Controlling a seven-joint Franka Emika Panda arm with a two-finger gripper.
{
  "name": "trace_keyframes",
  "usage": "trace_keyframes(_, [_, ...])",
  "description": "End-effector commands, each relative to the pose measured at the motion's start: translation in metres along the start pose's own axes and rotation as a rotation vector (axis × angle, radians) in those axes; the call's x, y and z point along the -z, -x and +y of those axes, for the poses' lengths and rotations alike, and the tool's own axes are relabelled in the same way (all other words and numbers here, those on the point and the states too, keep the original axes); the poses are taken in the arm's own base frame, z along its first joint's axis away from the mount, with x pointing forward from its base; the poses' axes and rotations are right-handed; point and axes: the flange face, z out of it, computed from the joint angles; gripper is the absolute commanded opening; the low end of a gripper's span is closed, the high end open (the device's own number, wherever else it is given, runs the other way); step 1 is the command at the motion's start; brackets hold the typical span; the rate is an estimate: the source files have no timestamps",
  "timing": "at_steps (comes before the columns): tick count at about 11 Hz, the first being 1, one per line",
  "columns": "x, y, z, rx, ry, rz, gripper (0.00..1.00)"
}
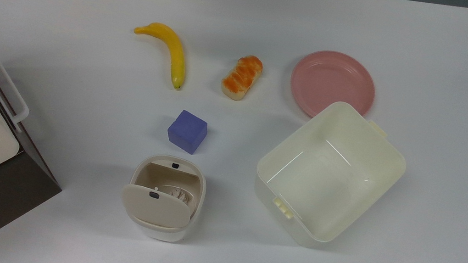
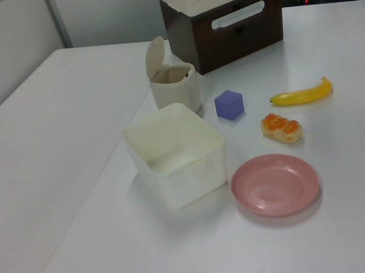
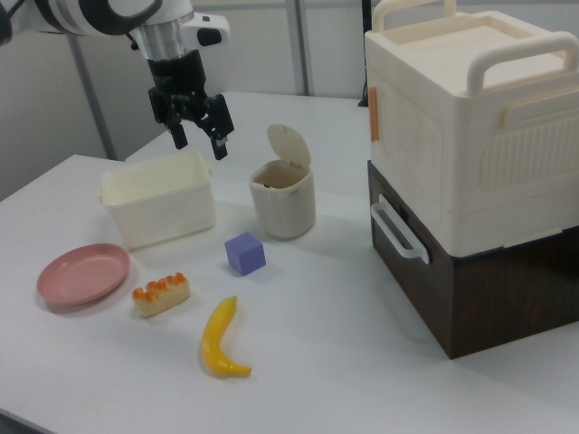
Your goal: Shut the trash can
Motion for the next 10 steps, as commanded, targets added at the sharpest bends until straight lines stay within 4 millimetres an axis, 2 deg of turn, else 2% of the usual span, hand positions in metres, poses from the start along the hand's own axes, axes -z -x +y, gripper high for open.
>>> trace_keyframes(1, [0.0043,0.0001,-0.0019,-0.006,-0.003,0.067,1.00])
trace_keyframes(10, [-0.0001,0.0040,-0.0078,0.018,0.000,0.027,1.00])
